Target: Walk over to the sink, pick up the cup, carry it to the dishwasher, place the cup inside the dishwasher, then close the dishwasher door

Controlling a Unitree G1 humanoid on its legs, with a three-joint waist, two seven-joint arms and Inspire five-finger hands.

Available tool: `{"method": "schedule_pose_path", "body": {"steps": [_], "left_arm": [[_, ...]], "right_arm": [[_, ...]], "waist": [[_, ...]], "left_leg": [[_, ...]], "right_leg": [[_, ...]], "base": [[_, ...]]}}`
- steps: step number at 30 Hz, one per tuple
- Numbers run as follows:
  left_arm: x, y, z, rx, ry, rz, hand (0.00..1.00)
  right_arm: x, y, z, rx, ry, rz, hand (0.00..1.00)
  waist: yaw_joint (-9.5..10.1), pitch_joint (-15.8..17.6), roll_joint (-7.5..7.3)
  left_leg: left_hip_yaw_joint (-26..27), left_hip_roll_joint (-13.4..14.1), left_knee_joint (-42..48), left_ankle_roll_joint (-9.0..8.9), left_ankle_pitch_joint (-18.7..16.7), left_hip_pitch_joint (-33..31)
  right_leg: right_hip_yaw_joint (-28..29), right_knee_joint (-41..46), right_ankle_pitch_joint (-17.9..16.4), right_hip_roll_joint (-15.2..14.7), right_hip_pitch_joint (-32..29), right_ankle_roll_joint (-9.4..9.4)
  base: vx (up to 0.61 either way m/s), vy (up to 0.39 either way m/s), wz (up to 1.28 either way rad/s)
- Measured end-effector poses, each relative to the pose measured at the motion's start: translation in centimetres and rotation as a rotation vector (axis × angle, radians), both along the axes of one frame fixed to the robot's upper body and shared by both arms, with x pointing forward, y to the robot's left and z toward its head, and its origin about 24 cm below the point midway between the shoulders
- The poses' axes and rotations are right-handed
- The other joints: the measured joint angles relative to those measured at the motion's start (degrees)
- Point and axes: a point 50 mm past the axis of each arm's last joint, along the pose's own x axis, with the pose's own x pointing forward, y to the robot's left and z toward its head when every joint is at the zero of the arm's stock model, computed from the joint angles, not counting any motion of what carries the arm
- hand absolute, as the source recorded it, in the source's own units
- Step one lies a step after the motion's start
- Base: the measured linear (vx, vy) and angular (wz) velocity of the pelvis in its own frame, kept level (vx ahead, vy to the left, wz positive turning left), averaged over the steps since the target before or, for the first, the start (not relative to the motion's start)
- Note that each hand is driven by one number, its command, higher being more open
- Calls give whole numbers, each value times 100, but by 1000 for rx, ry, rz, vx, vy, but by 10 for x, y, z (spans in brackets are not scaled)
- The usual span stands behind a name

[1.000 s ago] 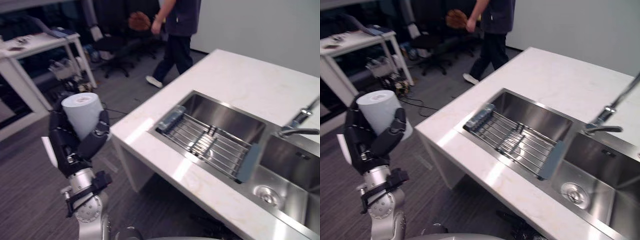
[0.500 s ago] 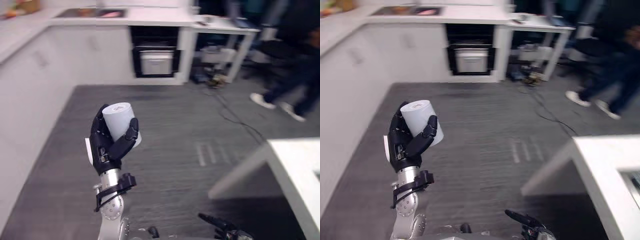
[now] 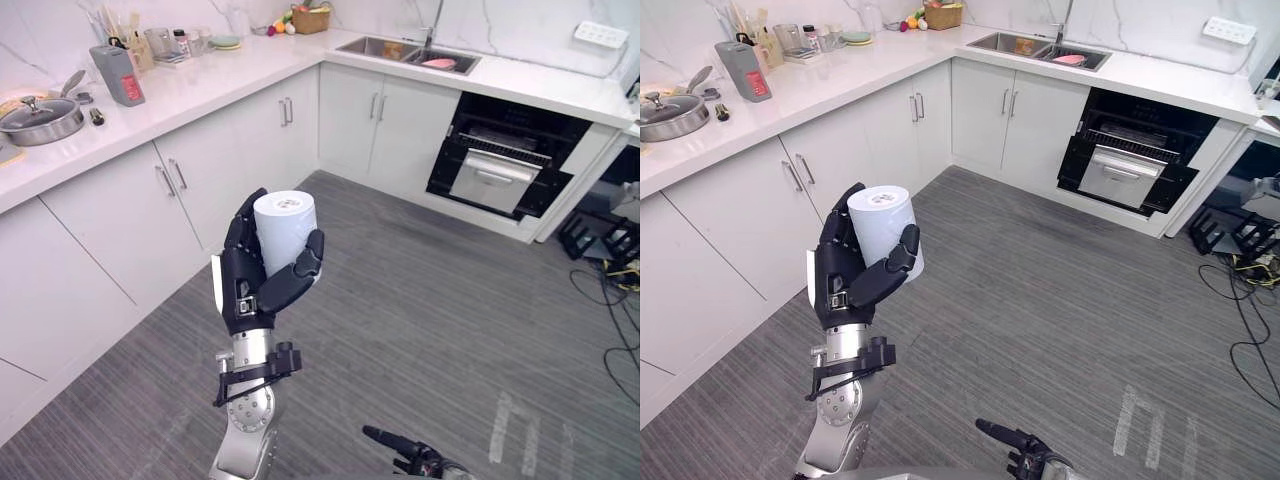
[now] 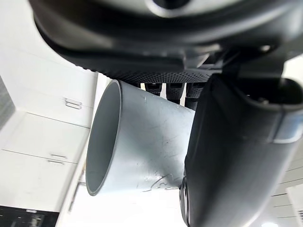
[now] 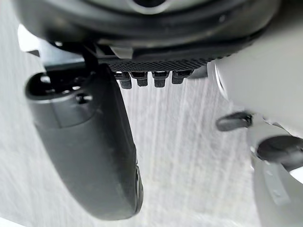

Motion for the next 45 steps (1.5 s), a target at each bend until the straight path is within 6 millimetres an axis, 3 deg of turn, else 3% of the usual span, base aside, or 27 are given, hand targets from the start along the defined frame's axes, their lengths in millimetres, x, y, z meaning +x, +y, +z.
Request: {"method": "schedule_pose_path", "body": {"steps": [3,4,5,10,12,14,17,20,22,26,32,35,37,39,40,42,43,44,45], "left_arm": [[-1,2,-14,33,67,-1,0],[-1,3,-19,44,86,-1,0],[-9,26,-46,217,219,1,0],[-10,27,-48,211,228,11,0],[-13,30,-50,174,246,49,0],[-9,26,-44,140,218,52,0],[-4,17,-32,55,161,33,0],[6,19,-18,-11,84,42,0],[7,25,-10,-57,46,60,0],[5,36,0,-102,-24,108,0],[3,50,-3,-129,-15,167,0],[1,52,-4,-126,-8,176,0],[-5,56,1,-130,-27,192,0],[-10,58,7,-127,-52,197,0],[-14,62,11,-127,-69,214,0],[-18,70,12,-109,-78,239,0],[-20,75,14,-101,-90,258,0],[-21,78,15,-96,-102,267,0],[-21,79,15,-95,-101,271,0]], "right_arm": [[2,2,-1,3,13,3,100],[2,3,-1,4,20,4,100],[10,10,-2,5,1,37,100],[5,9,-3,4,11,30,100],[-6,6,-2,17,-10,14,100],[-3,6,0,31,-41,9,100],[-10,7,1,66,-52,5,100],[-11,11,3,118,-70,1,100],[-9,13,4,160,-84,-13,100],[-13,15,3,192,-67,-18,100],[-10,15,2,215,-69,-21,100],[-4,16,3,222,-85,-15,100],[4,15,6,228,-112,0,100],[7,16,6,227,-117,2,100],[9,13,8,220,-126,7,100],[8,13,8,219,-127,5,100],[9,12,8,216,-133,3,100],[12,10,9,209,-137,4,100],[12,9,8,208,-136,2,100]], "waist": [[-34,8,-24],[-40,40,-105],[-222,125,-87],[-222,74,-70],[-267,-178,-11],[-448,-237,-15],[-530,-354,-22],[-513,-339,-35],[-463,-323,-55],[-366,-329,-55],[-356,-236,-82],[-348,-36,-87],[-287,250,-23],[-241,380,-43],[-202,450,19],[-195,468,-2],[-187,557,-24],[-201,633,12],[-201,650,3]], "left_leg": [[-3,-95,471,-167,-93,-95],[25,-122,470,-109,-286,-168],[224,-77,-1423,196,1197,78],[376,-41,-1336,124,1071,96],[687,50,-1095,84,813,78],[677,91,-953,81,745,105],[688,163,-803,12,659,123],[736,250,-742,-66,602,190],[940,361,-722,-3,450,238],[810,386,-733,-65,629,179],[487,339,-890,-86,806,155],[444,414,-339,-106,554,-10],[429,737,990,-208,-72,-363],[449,961,2458,-135,-175,-1007],[457,1219,3606,150,33,-1555],[485,1364,4246,131,330,-1837],[607,1425,4365,81,187,-1907],[735,1367,3947,31,-119,-1931],[781,1280,3586,29,-185,-1935]], "right_leg": [[58,-88,1,-111,173,0],[87,-91,1,-186,186,1],[223,-362,372,-163,-50,93],[379,-355,369,-135,-108,91],[669,-334,349,-78,-115,67],[627,-342,303,-77,6,45],[598,-337,245,-26,103,1],[609,-264,177,46,187,-61],[619,-78,82,83,187,-71],[484,-9,16,59,206,-71],[484,-10,-42,39,261,-66],[499,88,-131,80,304,-99],[529,452,-457,282,324,-203],[534,792,-673,378,239,-284],[546,1029,-832,486,237,-337],[558,1094,-917,507,327,-436],[556,1082,-950,500,441,-448],[557,1047,-986,455,533,-456],[553,1014,-995,407,556,-443]], "base": [[135,17,0],[68,61,-2],[23,41,-1],[0,1,-18],[41,9,-65],[75,-13,-6],[58,-36,3],[-18,-48,1],[-70,-63,7],[-30,-39,30],[-10,-15,30],[-30,-28,4],[-60,-47,-7],[-58,-45,-8],[-15,-40,-7],[65,4,1],[137,55,14],[132,75,15],[123,126,12]]}}
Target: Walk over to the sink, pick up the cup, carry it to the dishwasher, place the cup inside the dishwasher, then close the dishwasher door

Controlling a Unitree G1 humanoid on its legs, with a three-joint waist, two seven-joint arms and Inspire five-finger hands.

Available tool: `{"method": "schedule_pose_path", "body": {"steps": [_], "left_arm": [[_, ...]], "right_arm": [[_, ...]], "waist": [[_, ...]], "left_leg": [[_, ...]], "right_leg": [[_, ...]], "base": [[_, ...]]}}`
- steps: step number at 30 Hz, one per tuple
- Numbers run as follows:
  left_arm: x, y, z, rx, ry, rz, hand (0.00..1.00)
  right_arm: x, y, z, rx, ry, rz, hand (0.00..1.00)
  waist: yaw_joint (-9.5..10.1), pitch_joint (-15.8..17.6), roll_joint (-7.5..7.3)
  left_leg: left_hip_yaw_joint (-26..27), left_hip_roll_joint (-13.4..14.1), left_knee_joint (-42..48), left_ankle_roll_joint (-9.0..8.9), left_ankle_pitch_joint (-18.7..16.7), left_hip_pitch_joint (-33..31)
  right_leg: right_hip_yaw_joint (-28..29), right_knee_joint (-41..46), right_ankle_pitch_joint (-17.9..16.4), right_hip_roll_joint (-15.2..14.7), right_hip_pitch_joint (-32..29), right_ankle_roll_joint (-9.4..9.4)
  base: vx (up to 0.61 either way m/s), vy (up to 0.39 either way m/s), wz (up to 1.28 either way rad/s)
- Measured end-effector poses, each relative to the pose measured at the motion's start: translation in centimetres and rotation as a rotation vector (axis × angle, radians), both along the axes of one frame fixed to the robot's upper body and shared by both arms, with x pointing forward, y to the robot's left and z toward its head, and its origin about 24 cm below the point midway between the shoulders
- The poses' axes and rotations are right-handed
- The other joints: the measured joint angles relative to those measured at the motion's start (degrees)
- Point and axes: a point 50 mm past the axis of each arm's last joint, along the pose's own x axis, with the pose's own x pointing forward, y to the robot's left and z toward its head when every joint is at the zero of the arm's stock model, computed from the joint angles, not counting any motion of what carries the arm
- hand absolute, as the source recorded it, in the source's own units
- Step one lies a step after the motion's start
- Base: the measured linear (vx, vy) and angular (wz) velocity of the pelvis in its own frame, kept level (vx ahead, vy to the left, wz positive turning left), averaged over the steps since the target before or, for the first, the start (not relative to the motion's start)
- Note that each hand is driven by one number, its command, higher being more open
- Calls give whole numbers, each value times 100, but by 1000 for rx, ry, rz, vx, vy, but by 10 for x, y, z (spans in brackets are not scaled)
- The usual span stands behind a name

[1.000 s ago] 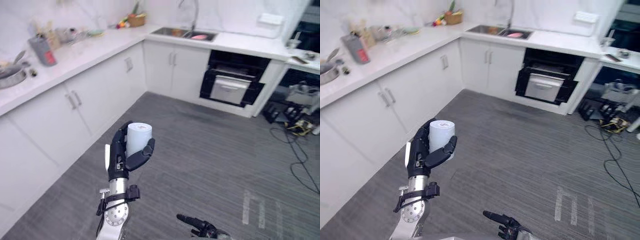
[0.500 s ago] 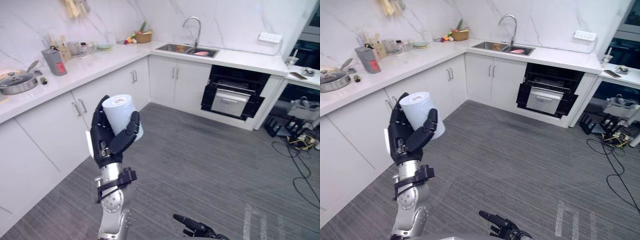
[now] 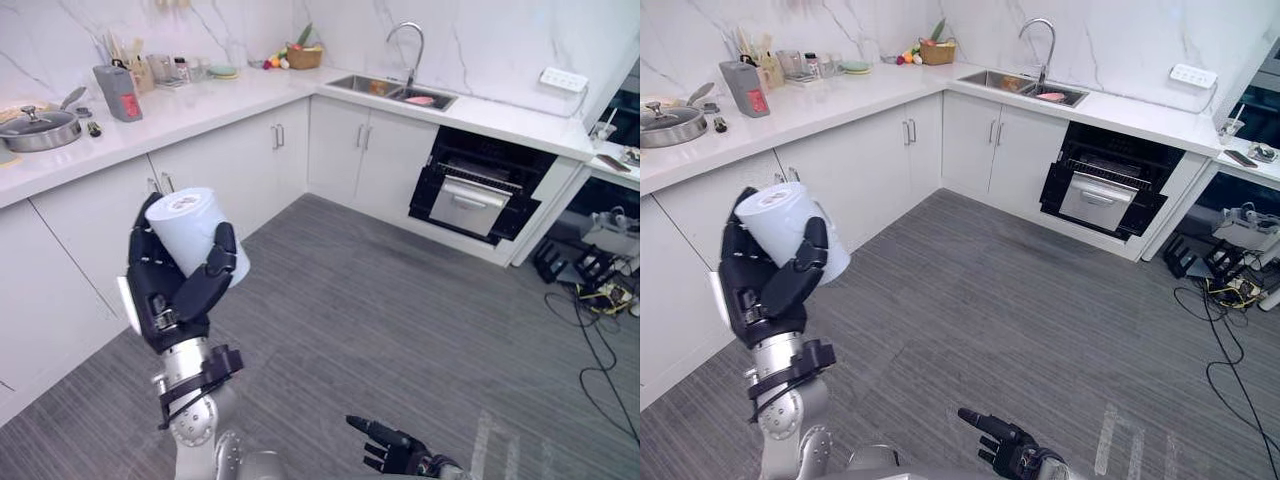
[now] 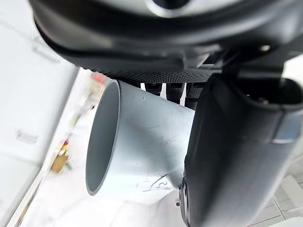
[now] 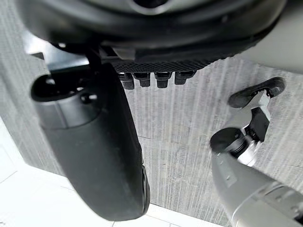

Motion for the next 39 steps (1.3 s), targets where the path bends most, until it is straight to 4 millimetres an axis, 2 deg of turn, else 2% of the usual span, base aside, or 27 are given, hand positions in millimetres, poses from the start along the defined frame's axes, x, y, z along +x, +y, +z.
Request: {"method": "schedule_pose_path", "body": {"steps": [1,2,4,6,7,10,11,12,14,15,17,18,20,21,22,23,24,25,26,27,28,30,33,35,36,37,39], "left_arm": [[0,0,-1,-5,3,1,0],[0,-1,-2,-6,8,1,0],[1,-2,-10,20,48,8,0],[2,-4,-16,23,79,6,0],[2,-5,-17,23,85,-3,0],[10,-15,-17,34,103,-83,0],[11,-18,-17,39,109,-104,0],[13,-23,-17,66,125,-149,0],[14,-27,-12,85,115,-185,0],[14,-32,-8,84,105,-201,0],[18,-41,0,110,69,-228,0],[24,-49,7,118,34,-259,0],[32,-55,15,121,-7,-287,0],[34,-56,16,118,-15,-294,0],[38,-58,19,104,-33,-309,0],[42,-61,23,81,-52,-330,0],[42,-62,24,76,-59,-335,0],[42,-63,25,77,-68,-344,0],[40,-65,15,60,-37,-341,0],[38,-65,10,53,-14,-342,0],[36,-66,5,49,8,-344,0],[37,-65,-1,46,34,-338,0],[35,-62,-1,36,34,-316,0],[31,-61,-2,27,26,-305,0],[30,-61,-2,21,28,-303,0],[28,-60,-5,13,40,-297,0],[24,-57,-10,9,65,-284,0]], "right_arm": [[0,-3,-1,0,7,-12,100],[-3,-7,-2,-8,15,-14,100],[-6,-11,-3,-25,14,3,100],[-8,-13,-3,-33,15,-11,100],[-7,-12,-3,-33,14,-23,100],[-7,-16,-4,-26,12,-146,100],[-9,-15,-5,-25,19,-164,100],[-12,-13,-7,-8,21,-215,100],[-10,-7,-7,4,-2,-235,100],[-7,-11,-5,0,-35,-246,100],[3,-9,0,11,-104,-248,100],[7,-5,2,20,-138,-249,100],[11,-1,5,25,-175,-253,100],[11,-1,6,21,-182,-259,100],[12,0,8,17,-189,-273,100],[13,-1,9,10,-194,-282,100],[13,-1,10,2,-193,-274,100],[12,2,10,-6,-188,-264,100],[18,-6,12,-36,-195,-227,100],[20,-9,12,-49,-188,-218,100],[24,-13,14,-59,-192,-213,100],[27,-12,15,-58,-197,-210,100],[26,-13,16,-63,-154,-205,100],[18,-16,16,-77,-124,-194,100],[18,-18,18,-84,-132,-195,100],[16,-20,17,-96,-127,-189,100],[10,-21,16,-106,-111,-162,100]], "waist": [[13,47,-23],[35,49,9],[161,17,120],[163,-22,97],[163,-42,64],[82,-138,-21],[83,-161,-23],[83,-288,-148],[80,-369,-331],[19,-329,-253],[-92,-268,-240],[-180,-256,-219],[-217,-249,-216],[-259,-244,-208],[-333,-221,-187],[-367,-184,-132],[-380,-171,-119],[-416,-126,-183],[-398,-81,79],[-402,-78,186],[-403,-47,312],[-406,-12,263],[-395,111,383],[-267,124,376],[-274,152,394],[-244,208,360],[-140,251,304]], "left_leg": [[35,-264,-1001,-70,32,5],[-130,-441,-2026,-309,219,75],[-302,-721,-2103,-405,443,175],[-337,-980,-1872,-54,377,180],[-190,-1102,-1699,294,200,206],[-140,-1460,-1884,541,-81,661],[-140,-1522,-2007,594,-112,808],[-146,-1670,-2345,618,-123,1200],[-83,-1865,-2729,680,-132,1644],[-77,-1861,-2908,677,-133,1858],[-124,-1697,-3072,592,-187,2265],[-188,-1448,-3264,498,-194,2619],[-197,-1188,-3405,478,-191,2943],[-205,-1120,-3391,461,-201,3015],[-235,-994,-3293,363,-259,3155],[-293,-868,-3171,156,-417,3289],[-307,-820,-3079,63,-541,3339],[-295,-821,-2869,-240,-869,3495],[-234,-507,-2681,-353,-1127,3666],[-221,-421,-2603,-366,-1107,3662],[-184,-341,-2533,-384,-932,3644],[-213,-302,-2288,-437,-518,3542],[-465,196,-374,-536,422,2867],[-889,513,1374,-505,2919,1696],[-942,568,1882,-533,2818,1304],[-865,555,2625,-435,2307,659],[-429,550,2665,-198,1500,176]], "right_leg": [[3,-75,-31,-140,35,54],[129,-246,-77,-179,117,132],[566,-431,-130,-266,311,225],[849,-233,-257,-451,370,448],[930,238,-469,-619,226,693],[1069,2162,-583,-874,-259,1058],[1102,2694,-484,-863,-369,1236],[1034,3696,187,-862,-586,1569],[756,4465,1369,-1150,-961,1356],[715,4930,1875,-1210,-1220,1134],[619,5733,1191,-1078,-1815,808],[331,5613,597,-847,-2211,545],[-63,4624,202,-669,-2552,466],[-171,4124,195,-650,-2576,453],[-244,2890,224,-593,-2550,456],[-86,1754,387,-513,-2466,518],[68,1240,579,-487,-2394,538],[354,590,1322,-536,-2236,621],[279,912,1594,-291,-2193,365],[275,972,1466,-204,-2189,295],[244,1189,1234,-135,-2286,220],[237,1323,984,-68,-2304,122],[240,1031,660,416,-1795,6],[299,528,586,758,-1273,-93],[291,386,577,803,-1135,-107],[318,193,549,831,-891,-189],[448,-155,540,823,-432,-353]], "base": [[132,159,-4],[213,226,-16],[274,246,-46],[396,304,-40],[425,277,-18],[321,156,12],[476,94,16],[441,51,-5],[434,34,-21],[382,-20,-15],[359,-89,3],[352,-124,11],[367,-143,10],[408,-185,21],[453,-234,37],[469,-260,41],[494,-296,49],[502,-305,27],[495,-284,15],[521,-295,-13],[388,-226,-13],[359,-257,-18],[359,-240,-35],[307,-141,-31],[304,-123,-14],[226,-96,-1],[322,-123,-15]]}}
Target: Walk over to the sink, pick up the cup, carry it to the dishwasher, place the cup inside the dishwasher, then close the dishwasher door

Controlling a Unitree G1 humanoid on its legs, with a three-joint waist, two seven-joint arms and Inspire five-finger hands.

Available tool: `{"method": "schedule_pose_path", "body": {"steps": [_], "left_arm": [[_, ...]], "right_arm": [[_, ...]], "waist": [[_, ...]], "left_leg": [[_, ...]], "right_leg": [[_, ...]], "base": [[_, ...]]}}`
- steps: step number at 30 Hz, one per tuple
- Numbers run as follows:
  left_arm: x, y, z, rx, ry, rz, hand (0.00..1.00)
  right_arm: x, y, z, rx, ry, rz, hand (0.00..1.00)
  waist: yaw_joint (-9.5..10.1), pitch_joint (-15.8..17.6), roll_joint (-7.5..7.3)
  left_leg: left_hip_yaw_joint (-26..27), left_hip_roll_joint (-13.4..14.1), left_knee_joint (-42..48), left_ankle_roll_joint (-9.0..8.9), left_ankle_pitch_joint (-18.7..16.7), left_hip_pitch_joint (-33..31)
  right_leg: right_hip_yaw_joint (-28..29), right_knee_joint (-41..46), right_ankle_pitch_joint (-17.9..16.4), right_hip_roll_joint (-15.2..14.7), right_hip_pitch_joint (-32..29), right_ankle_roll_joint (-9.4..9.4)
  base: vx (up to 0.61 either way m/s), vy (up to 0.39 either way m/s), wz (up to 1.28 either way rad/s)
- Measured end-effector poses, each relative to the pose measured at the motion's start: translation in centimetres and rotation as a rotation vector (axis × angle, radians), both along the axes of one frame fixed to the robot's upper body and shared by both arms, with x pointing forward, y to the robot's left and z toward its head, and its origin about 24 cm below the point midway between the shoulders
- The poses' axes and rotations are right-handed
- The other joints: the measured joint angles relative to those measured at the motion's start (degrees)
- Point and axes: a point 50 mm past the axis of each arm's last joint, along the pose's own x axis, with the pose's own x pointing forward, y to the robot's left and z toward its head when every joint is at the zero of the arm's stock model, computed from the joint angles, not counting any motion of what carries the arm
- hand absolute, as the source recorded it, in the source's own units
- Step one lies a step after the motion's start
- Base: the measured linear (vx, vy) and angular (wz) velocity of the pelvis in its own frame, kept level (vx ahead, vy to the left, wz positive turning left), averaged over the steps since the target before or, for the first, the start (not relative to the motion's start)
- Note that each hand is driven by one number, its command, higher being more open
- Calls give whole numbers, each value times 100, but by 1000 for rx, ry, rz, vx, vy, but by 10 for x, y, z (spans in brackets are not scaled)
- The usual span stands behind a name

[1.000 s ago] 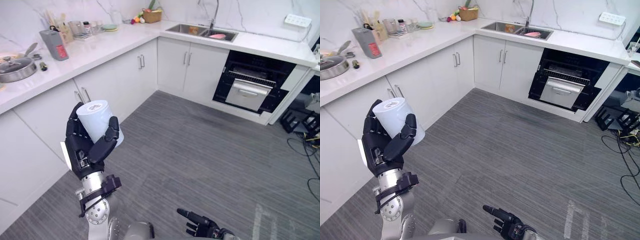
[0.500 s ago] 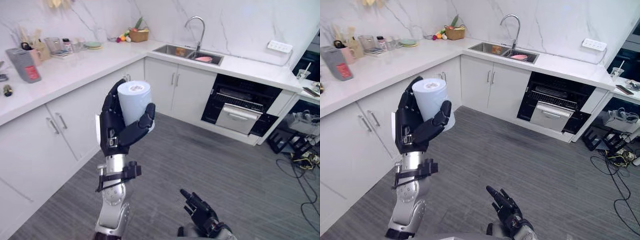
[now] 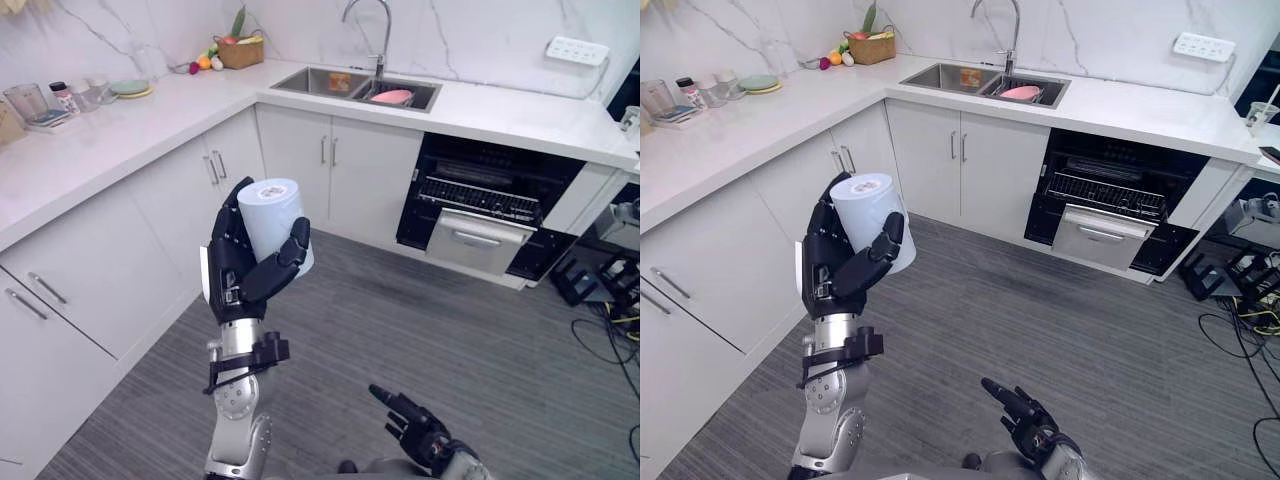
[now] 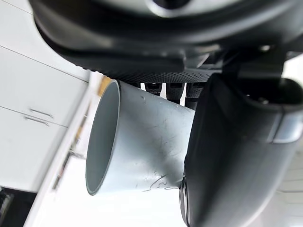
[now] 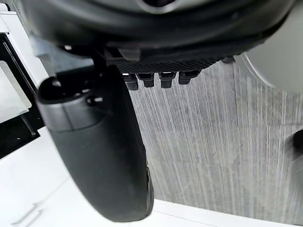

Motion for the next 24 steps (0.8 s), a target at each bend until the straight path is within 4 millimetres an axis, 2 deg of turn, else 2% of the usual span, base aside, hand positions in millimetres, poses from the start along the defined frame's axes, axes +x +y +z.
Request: {"method": "schedule_pose_path", "body": {"steps": [1,2,3,4,6,8,9,10,11,12,14,15,16,17,18,19,20,21,22,23,24], "left_arm": [[-2,3,-2,1,11,13,0],[-3,5,-2,-1,12,23,0],[-5,9,1,-9,2,42,0],[-9,14,5,-24,-15,63,0],[-11,16,10,-36,-34,86,0],[-13,14,9,-46,-24,92,0],[-13,12,9,-44,-20,84,0],[-16,10,7,-45,-13,74,0],[-15,8,7,-40,-16,58,0],[-15,7,8,-37,-21,50,0],[-14,8,8,-20,-17,32,0],[-14,8,8,-14,-16,27,0],[-13,7,9,-5,-23,14,0],[-12,6,12,1,-35,6,0],[-12,6,13,2,-39,5,0],[-12,6,14,13,-42,4,0],[-11,6,15,24,-49,8,0],[-10,5,16,29,-53,7,0],[-7,4,19,44,-69,-4,0],[-6,4,20,49,-77,-9,0],[-3,4,23,57,-90,-13,0]], "right_arm": [[-5,0,-1,-5,16,20,100],[-6,1,-2,-8,22,34,100],[-5,3,-2,-8,24,53,100],[-3,6,-3,-7,20,67,100],[2,8,-2,-7,3,68,100],[-5,8,-4,-11,9,58,100],[-8,8,-5,-15,18,53,100],[-16,9,-10,-15,53,44,100],[-22,14,-14,-5,88,34,100],[-24,15,-15,0,98,23,100],[-28,24,-19,33,119,-27,100],[-30,24,-20,39,121,-48,100],[-32,27,-22,60,129,-90,100],[-30,28,-21,69,116,-108,100],[-27,26,-21,68,105,-112,100],[-23,23,-19,61,79,-118,100],[-15,21,-16,62,37,-115,100],[-13,21,-15,63,25,-114,100],[-6,21,-12,65,-12,-105,100],[-4,21,-11,65,-27,-106,100],[-2,20,-9,61,-48,-106,100]], "waist": [[77,9,-24],[103,1,-24],[107,-24,-27],[141,-67,-55],[223,-68,-63],[245,-66,-79],[243,-77,-81],[246,-196,-158],[208,-305,-330],[220,-309,-378],[238,-388,-616],[231,-431,-687],[230,-527,-837],[254,-539,-922],[262,-534,-942],[212,-537,-889],[90,-536,-849],[44,-533,-837],[-47,-530,-817],[-52,-528,-814],[-73,-513,-787]], "left_leg": [[327,-7,-512,156,-530,-115],[497,-28,-891,172,-747,-136],[822,-175,-2024,136,-1066,-113],[977,-473,-3443,94,-1114,-30],[943,-837,-4922,5,-963,-6],[758,-1114,-5776,-85,-344,4],[717,-1172,-5818,-32,-126,43],[746,-1281,-5770,452,177,158],[814,-1433,-5566,552,-35,193],[841,-1443,-5411,572,-183,188],[926,-1509,-5010,597,-767,435],[940,-1558,-5005,599,-890,540],[971,-1693,-5027,609,-1075,749],[1089,-1810,-5114,631,-1276,1026],[1152,-1847,-5182,674,-1368,1197],[1237,-1822,-5238,711,-1523,1491],[1270,-1721,-5239,676,-1656,1726],[1263,-1670,-5239,637,-1693,1796],[1286,-1506,-5390,520,-1720,2059],[1309,-1462,-5500,475,-1710,2173],[1348,-1387,-5683,388,-1692,2405]], "right_leg": [[101,-171,-22,-10,294,-123],[147,-209,-41,-20,391,-143],[247,-198,-121,-65,510,-120],[397,-202,-208,-150,551,-104],[649,-246,-314,-270,597,-23],[862,-222,-604,-457,920,259],[877,-176,-703,-504,1013,343],[920,30,-942,-639,1080,484],[912,341,-1079,-830,1018,611],[918,513,-1081,-861,985,620],[836,1481,-1035,-992,871,697],[798,1878,-999,-1044,766,758],[711,2877,-782,-1196,387,1077],[663,4066,-117,-1412,-160,1430],[603,4608,468,-1524,-450,1396],[501,5528,1138,-1648,-968,1191],[427,6213,989,-1603,-1480,1025],[384,6340,911,-1558,-1626,994],[196,6318,679,-1440,-2083,1014],[93,6172,560,-1433,-2240,1042],[-175,5574,289,-1464,-2430,1014]], "base": [[374,-96,-25],[409,-41,-28],[550,23,-41],[467,32,-53],[436,96,-68],[616,227,-58],[578,261,-36],[505,219,-13],[409,173,-10],[506,187,-3],[514,184,-13],[413,138,-3],[374,123,-11],[360,122,-24],[337,118,-45],[315,100,-42],[298,81,-28],[355,48,-11],[237,21,-7],[412,6,-15],[374,-32,-11]]}}
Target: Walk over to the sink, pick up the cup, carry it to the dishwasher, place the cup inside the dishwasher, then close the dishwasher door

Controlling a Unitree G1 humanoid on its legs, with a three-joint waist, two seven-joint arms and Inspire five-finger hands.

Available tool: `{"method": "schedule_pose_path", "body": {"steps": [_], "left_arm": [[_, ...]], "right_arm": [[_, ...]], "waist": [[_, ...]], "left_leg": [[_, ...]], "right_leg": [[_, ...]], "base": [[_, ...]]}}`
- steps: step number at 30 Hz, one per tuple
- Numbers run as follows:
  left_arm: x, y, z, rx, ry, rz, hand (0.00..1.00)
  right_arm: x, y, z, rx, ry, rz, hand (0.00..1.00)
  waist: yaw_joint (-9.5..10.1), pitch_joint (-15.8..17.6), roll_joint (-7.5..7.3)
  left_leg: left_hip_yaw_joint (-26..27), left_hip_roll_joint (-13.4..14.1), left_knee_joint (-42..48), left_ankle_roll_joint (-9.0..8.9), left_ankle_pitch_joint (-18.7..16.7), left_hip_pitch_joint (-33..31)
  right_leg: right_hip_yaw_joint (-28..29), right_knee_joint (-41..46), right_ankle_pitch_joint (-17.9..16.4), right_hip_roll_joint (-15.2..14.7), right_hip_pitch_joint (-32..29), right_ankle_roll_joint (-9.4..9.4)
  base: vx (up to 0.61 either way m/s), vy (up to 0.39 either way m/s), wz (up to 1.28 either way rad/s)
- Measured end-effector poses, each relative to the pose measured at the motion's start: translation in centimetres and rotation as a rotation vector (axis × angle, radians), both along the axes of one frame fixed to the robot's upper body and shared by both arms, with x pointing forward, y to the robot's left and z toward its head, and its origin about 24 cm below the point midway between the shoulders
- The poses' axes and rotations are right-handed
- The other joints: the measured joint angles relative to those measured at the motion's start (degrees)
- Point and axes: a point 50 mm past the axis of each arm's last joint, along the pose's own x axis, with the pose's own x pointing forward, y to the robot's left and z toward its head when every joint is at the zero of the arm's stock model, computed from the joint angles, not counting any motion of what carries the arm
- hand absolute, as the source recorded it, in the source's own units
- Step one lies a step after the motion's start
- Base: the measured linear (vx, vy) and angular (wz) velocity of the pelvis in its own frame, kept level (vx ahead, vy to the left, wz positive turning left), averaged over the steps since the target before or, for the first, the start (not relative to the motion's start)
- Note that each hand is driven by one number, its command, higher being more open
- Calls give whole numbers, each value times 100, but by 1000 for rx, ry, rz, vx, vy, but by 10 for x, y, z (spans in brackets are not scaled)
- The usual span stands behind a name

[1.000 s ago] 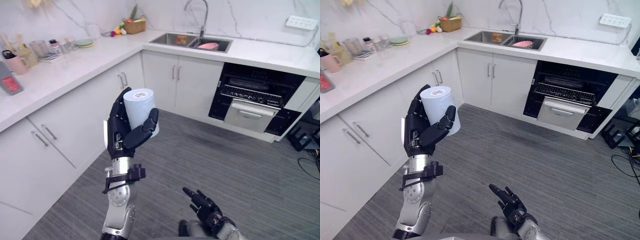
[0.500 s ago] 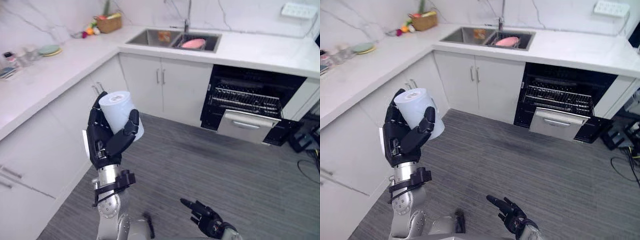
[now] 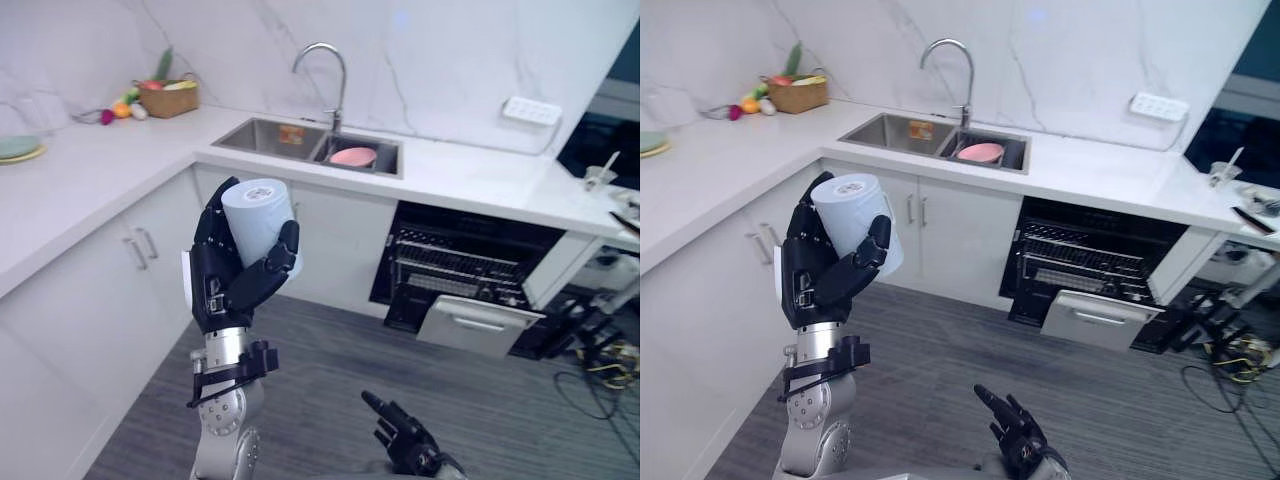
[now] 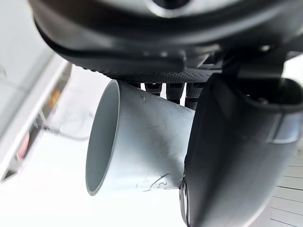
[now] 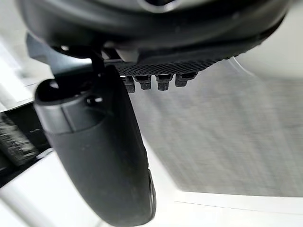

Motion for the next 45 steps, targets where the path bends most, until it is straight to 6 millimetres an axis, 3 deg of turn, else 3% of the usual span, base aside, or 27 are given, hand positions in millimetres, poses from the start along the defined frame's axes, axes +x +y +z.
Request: {"method": "schedule_pose_path", "body": {"steps": [2,3,4,5,6,7,9,10,11,13,15,18,19,20,21,22,25,28,31,34,36,38,39,42,45], "left_arm": [[3,-1,4,-1,-20,-7,0],[4,-1,5,-2,-26,-5,0],[3,1,4,-2,-22,3,0],[3,2,0,-20,1,16,0],[4,0,-1,-37,7,20,0],[4,-2,-3,-45,12,15,0],[4,-7,-8,-54,38,-4,0],[4,-11,-9,-59,40,-20,0],[2,-12,-9,-61,36,-28,0],[-1,-12,-10,-59,26,-31,0],[-5,-10,-12,-59,20,-26,0],[-6,-6,-11,-65,1,-11,0],[-5,-5,-14,-73,14,-14,0],[-5,-7,-19,-71,39,-22,0],[-5,-9,-21,-74,50,-31,0],[-7,-12,-26,-77,72,-41,0],[-11,-11,-41,-58,143,-45,0],[-13,-14,-49,-59,183,-61,0],[-14,-19,-49,-70,188,-76,0],[-11,-24,-46,-102,182,-108,0],[-7,-28,-42,-96,164,-135,0],[-1,-36,-34,-95,131,-170,0],[0,-38,-33,-92,126,-173,0],[1,-42,-32,-76,135,-183,0],[8,-38,-24,-80,120,-153,0]], "right_arm": [[0,0,0,-4,-2,-2,100],[-1,0,0,-9,9,-2,100],[-4,3,-1,-15,23,6,100],[-3,0,-1,-32,35,24,100],[1,-2,0,-45,33,50,100],[3,-4,1,-53,32,59,100],[6,-9,3,-67,52,60,100],[5,-13,3,-79,66,52,100],[3,-16,3,-86,79,30,100],[2,-18,4,-103,90,16,100],[-4,-20,3,-108,109,-9,100],[-7,-19,1,-128,138,-6,100],[-8,-19,0,-135,147,-6,100],[-9,-19,0,-140,153,-8,100],[-8,-19,0,-142,154,-8,100],[-10,-16,-1,-139,161,-12,100],[-14,-1,-3,-106,180,-22,100],[-23,5,-8,-104,238,-46,100],[-24,0,-8,-127,248,-85,100],[-22,-9,-7,-192,231,-151,100],[-18,-14,-5,-222,216,-207,100],[-13,-22,0,-272,191,-259,100],[-12,-24,1,-283,189,-267,100],[-7,-25,5,-329,176,-292,100],[14,-29,27,-390,62,-320,100]], "waist": [[-56,8,16],[-60,9,12],[-59,5,-8],[-34,-46,168],[-27,10,361],[-22,59,457],[-25,192,663],[13,270,798],[50,280,841],[50,255,829],[108,136,805],[182,56,790],[172,29,740],[171,18,741],[171,2,762],[169,-75,739],[11,-283,437],[-2,-372,291],[38,-359,311],[26,-309,319],[28,-285,334],[13,-149,410],[6,-97,411],[-53,-29,423],[-47,9,465]], "left_leg": [[1,80,-173,-155,-60,249],[0,58,-213,-308,-161,418],[3,-17,-194,-400,-248,533],[-28,89,-64,-483,-347,565],[-145,208,180,-526,-372,492],[-208,291,385,-536,-378,433],[-399,651,1718,-587,-304,70],[-618,1030,3088,-525,114,-414],[-808,1379,4343,-367,868,-993],[-766,1659,5088,-295,779,-1594],[-524,1612,4666,-249,413,-1925],[-374,1269,2821,-273,62,-1936],[-564,960,1820,-271,86,-1847],[-885,688,879,-254,387,-1718],[-1094,610,542,-234,784,-1680],[-1414,503,456,-494,814,-1579],[-1261,299,-251,-523,805,-1202],[-1182,153,-556,-510,857,-968],[-1258,105,-480,-508,857,-778],[-1156,147,-368,-492,837,-514],[-945,157,-376,-482,787,-461],[-533,172,-618,-466,471,-171],[-427,191,-670,-550,414,-80],[31,308,-639,-456,329,-16],[376,300,-615,-444,372,-214]], "right_leg": [[-469,-1637,-165,-47,145,-114],[-691,-2890,14,-23,360,-259],[-762,-3588,241,-19,520,-537],[-884,-3843,-85,90,752,-839],[-863,-4085,-222,266,876,-848],[-858,-4174,-245,355,951,-857],[-835,-4507,-392,653,1358,-860],[-820,-4654,-484,883,1678,-939],[-782,-4729,-644,1046,1907,-1060],[-688,-4806,-801,1154,2170,-1102],[-458,-4971,-815,1137,2321,-1138],[42,-5155,-734,996,2442,-1004],[221,-5153,-752,855,2424,-935],[380,-5124,-793,759,2422,-814],[466,-5099,-857,740,2426,-697],[656,-5057,-991,685,2431,-520],[848,-5149,-936,478,2384,-420],[947,-5295,-861,336,2432,-294],[944,-5026,-856,257,2421,-267],[842,-4129,-901,267,2093,-189],[571,-3486,-900,192,1686,-190],[-163,-2570,-899,-36,1174,-192],[-325,-2457,-900,-85,1136,-194],[-645,-3170,-898,13,1324,-207],[-795,-4977,-696,228,1855,-401]], "base": [[435,-72,-3],[367,-96,-9],[576,-156,-35],[534,-170,-53],[500,-177,-51],[327,-162,-32],[203,-106,-22],[266,-110,-30],[332,-122,-27],[339,-82,-30],[348,-28,-58],[382,84,-82],[363,172,-70],[396,234,-69],[305,209,-78],[351,238,-65],[262,178,-37],[147,107,-25],[98,8,-34],[10,-49,-55],[-38,-40,-75],[-42,32,-89],[-50,69,-91],[-83,50,-87],[-69,16,-63]]}}
